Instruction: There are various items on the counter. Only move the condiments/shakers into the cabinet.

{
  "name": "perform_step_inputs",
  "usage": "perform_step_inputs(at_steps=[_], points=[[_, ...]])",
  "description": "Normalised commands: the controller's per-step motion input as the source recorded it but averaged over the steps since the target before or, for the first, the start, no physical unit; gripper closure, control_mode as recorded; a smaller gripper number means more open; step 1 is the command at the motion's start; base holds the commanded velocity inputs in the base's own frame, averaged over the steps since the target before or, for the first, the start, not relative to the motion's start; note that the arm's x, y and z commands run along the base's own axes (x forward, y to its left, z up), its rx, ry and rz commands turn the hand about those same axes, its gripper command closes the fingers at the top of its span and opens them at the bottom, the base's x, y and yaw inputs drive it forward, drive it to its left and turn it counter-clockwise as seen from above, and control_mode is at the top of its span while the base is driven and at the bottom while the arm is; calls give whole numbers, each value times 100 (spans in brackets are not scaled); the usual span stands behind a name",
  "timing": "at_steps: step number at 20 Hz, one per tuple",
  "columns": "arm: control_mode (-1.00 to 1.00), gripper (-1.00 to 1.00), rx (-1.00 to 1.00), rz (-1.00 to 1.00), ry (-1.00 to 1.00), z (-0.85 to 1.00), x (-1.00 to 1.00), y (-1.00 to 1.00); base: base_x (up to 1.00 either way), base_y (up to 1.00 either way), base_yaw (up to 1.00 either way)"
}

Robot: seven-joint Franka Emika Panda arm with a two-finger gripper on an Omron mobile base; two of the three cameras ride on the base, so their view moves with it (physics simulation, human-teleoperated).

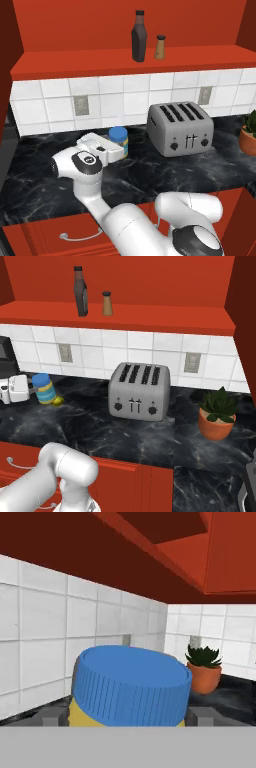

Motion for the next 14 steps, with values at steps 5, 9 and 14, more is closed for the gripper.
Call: perform_step_inputs(at_steps=[5, 9, 14], points=[[-100, 100, 0, 23, 0, 79, -21, 1, 0, 0, 0], [-100, 100, 0, 24, 0, 77, -19, 0, 0, 0, 0], [-100, 100, 0, 21, 5, 87, -2, 9, 0, 0, 0]])
